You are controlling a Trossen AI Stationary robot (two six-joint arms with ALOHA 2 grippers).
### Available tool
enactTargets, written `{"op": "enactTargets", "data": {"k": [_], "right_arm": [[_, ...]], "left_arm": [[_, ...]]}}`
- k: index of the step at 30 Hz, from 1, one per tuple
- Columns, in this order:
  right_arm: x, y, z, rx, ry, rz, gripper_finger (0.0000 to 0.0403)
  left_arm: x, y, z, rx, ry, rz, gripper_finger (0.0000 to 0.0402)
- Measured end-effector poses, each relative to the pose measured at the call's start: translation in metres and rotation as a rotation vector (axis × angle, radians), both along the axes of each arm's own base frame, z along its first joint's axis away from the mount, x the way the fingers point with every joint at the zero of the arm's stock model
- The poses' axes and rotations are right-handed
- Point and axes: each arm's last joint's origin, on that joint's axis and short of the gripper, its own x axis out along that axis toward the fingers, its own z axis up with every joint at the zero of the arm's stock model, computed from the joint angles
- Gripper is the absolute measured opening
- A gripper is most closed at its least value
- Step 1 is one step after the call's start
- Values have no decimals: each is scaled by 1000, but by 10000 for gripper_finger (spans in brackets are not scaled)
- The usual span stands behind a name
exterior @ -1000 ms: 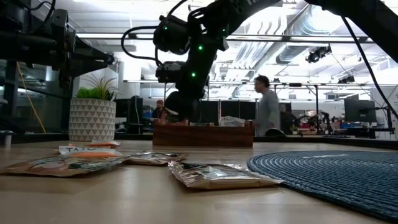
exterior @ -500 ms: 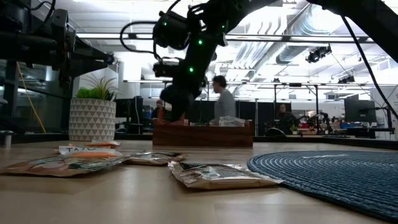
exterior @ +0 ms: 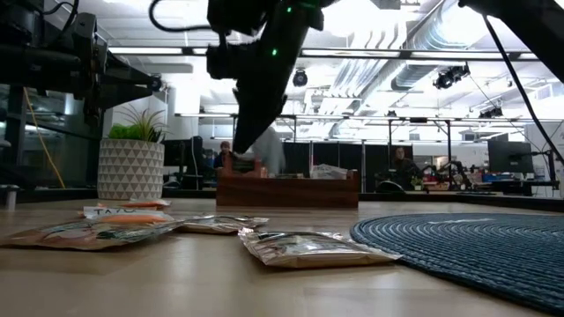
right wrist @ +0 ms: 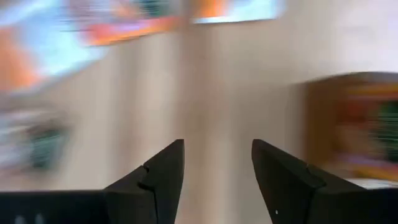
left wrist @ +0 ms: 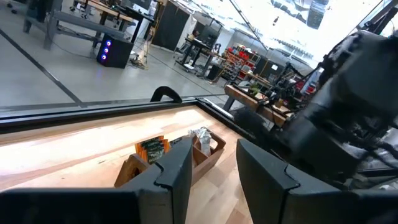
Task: Pick & Place Tea
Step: Put the brown tea sachet into the middle section of the wooden organizer
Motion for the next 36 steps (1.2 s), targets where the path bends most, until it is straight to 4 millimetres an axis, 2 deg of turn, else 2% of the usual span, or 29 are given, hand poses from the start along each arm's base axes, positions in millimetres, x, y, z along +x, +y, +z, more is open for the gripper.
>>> {"op": "enactTargets", "data": {"k": [5, 11, 20, 29, 36], "right_arm": [[-9, 36, -5, 193, 99, 105, 184], [-15, 70, -6, 213, 142, 197, 184], [-21, 111, -6, 227, 154, 226, 184], [-36, 142, -50, 257, 183, 246, 184], [-42, 156, -64, 268, 168, 234, 184]], "left_arm": [[0, 0, 0, 0, 0, 0, 123], [0, 0, 0, 0, 0, 0, 123], [0, 0, 0, 0, 0, 0, 123], [0, 0, 0, 0, 0, 0, 123], [0, 0, 0, 0, 0, 0, 123]]}}
